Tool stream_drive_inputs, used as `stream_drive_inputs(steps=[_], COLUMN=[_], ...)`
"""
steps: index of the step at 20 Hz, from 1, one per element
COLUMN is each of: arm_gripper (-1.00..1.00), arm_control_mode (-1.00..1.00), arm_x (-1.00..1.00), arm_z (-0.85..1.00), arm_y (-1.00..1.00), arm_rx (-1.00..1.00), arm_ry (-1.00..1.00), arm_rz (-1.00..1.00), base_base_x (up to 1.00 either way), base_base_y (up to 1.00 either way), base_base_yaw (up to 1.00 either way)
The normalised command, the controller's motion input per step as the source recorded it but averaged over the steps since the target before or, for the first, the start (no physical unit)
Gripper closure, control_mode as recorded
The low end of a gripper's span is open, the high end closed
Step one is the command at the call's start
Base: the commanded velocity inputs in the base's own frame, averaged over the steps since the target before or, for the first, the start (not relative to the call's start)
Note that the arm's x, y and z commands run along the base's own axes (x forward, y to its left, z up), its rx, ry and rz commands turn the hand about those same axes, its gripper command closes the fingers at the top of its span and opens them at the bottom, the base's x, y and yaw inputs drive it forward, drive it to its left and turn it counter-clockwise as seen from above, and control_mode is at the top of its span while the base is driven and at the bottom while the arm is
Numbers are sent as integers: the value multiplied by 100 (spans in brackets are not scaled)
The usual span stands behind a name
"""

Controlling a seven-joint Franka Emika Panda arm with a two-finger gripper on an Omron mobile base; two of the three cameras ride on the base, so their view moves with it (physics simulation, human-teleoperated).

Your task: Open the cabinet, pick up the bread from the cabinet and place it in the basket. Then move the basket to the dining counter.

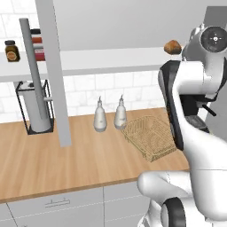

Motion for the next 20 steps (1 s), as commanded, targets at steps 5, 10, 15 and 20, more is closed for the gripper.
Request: stream_drive_inputs(steps=[5, 10, 15, 20], arm_gripper=[-100, -100, -100, -100], arm_control_mode=[-100, -100, -100, -100], arm_x=[29, 0, 3, -25], arm_z=[2, 6, -25, -32], arm_y=[3, -38, -3, -22], arm_rx=[13, 22, 15, 10], arm_ry=[-23, -4, -13, -26], arm_rz=[-59, -44, -37, -36], base_base_x=[0, 0, 0, 0], base_base_y=[0, 0, 0, 0], base_base_yaw=[0, 0, 0, 0])
